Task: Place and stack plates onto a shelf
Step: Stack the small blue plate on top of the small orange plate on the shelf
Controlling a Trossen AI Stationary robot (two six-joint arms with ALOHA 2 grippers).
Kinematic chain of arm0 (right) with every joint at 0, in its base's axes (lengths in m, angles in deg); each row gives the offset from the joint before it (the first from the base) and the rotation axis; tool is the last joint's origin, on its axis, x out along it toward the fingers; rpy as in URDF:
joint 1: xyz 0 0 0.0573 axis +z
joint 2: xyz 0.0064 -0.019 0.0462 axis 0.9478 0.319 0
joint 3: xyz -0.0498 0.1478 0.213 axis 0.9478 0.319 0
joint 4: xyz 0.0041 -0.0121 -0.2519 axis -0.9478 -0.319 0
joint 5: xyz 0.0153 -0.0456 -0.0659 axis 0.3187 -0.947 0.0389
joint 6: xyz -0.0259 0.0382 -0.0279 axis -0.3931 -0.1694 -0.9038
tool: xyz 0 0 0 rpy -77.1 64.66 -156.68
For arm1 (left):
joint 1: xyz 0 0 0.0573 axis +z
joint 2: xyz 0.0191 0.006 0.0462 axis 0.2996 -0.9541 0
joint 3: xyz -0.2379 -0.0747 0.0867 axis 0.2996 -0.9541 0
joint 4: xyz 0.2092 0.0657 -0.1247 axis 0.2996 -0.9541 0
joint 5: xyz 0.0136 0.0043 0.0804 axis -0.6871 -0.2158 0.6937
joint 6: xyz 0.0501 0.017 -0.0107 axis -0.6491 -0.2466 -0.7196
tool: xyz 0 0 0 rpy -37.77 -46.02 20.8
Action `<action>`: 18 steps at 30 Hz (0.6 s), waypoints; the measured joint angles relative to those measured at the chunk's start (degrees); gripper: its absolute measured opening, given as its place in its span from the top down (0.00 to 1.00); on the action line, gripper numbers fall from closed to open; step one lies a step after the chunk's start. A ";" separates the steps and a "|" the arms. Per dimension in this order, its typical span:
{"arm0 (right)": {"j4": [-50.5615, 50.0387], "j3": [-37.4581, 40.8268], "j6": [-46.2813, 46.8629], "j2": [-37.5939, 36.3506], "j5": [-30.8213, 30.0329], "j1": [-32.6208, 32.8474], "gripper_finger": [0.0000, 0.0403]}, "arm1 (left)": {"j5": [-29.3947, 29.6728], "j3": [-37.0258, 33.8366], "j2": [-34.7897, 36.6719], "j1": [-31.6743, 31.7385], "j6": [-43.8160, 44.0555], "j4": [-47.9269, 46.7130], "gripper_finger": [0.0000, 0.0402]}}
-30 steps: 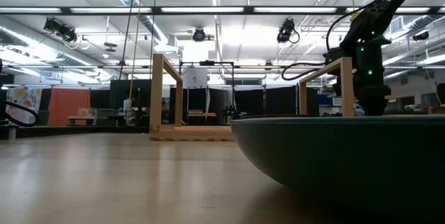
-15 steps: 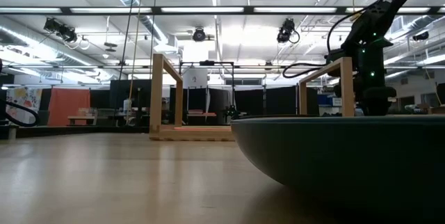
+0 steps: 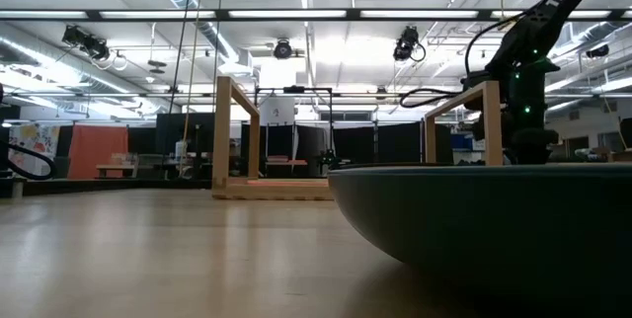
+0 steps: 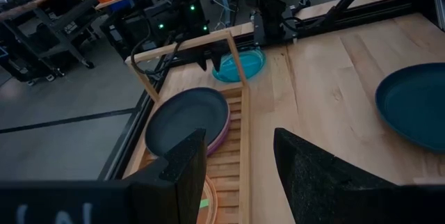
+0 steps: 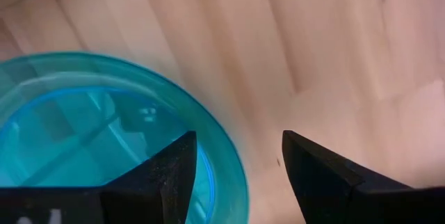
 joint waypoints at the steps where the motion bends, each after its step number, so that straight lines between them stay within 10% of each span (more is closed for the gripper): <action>1: 0.50 0.29 -0.17 0.00 -0.16 0.26 0.46 | 0.00 0.00 0.00 -0.01 0.00 0.00 0.57; 18: 2.08 1.15 -1.47 0.00 0.59 0.61 0.46 | 0.00 0.00 0.00 -0.02 0.02 0.00 0.57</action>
